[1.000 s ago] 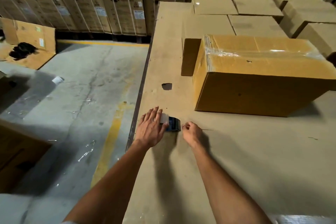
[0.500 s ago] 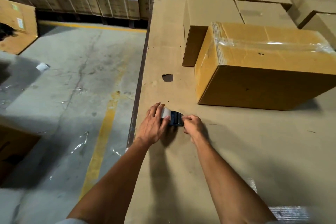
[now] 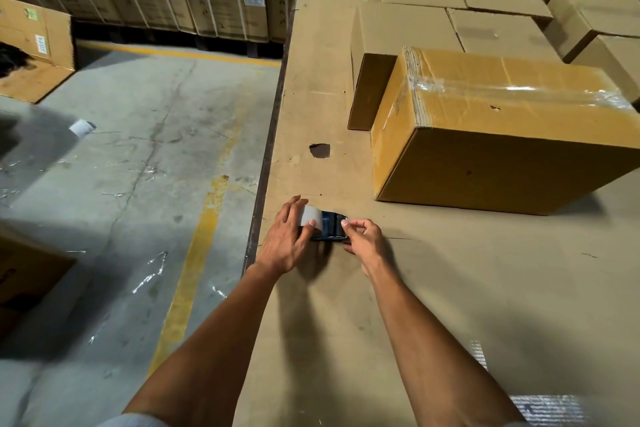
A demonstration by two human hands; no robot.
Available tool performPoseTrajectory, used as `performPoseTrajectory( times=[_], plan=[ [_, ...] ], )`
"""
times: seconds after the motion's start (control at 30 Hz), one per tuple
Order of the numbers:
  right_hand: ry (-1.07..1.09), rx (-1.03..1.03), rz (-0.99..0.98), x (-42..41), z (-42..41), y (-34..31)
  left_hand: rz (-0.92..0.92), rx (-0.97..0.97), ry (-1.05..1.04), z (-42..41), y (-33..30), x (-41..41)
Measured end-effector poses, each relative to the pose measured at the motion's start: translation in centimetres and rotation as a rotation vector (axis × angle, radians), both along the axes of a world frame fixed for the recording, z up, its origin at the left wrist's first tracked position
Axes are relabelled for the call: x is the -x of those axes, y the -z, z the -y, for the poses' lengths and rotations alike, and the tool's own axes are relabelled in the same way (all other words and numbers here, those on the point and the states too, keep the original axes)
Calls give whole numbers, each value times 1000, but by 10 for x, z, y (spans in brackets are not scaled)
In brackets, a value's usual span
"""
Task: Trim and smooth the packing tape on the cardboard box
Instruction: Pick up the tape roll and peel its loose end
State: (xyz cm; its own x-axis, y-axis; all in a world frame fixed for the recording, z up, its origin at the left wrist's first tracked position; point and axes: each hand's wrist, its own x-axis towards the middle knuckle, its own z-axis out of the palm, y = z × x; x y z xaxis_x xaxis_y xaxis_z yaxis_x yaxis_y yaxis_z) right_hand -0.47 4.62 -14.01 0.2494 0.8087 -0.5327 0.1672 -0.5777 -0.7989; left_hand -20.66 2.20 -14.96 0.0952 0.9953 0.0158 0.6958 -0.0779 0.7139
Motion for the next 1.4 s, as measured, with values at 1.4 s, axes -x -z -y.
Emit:
performPoseTrajectory(
  times=[1.4],
  plan=[
    [95,-47,-225,3,17,12,97,1,-21,1,2,4]
  ],
)
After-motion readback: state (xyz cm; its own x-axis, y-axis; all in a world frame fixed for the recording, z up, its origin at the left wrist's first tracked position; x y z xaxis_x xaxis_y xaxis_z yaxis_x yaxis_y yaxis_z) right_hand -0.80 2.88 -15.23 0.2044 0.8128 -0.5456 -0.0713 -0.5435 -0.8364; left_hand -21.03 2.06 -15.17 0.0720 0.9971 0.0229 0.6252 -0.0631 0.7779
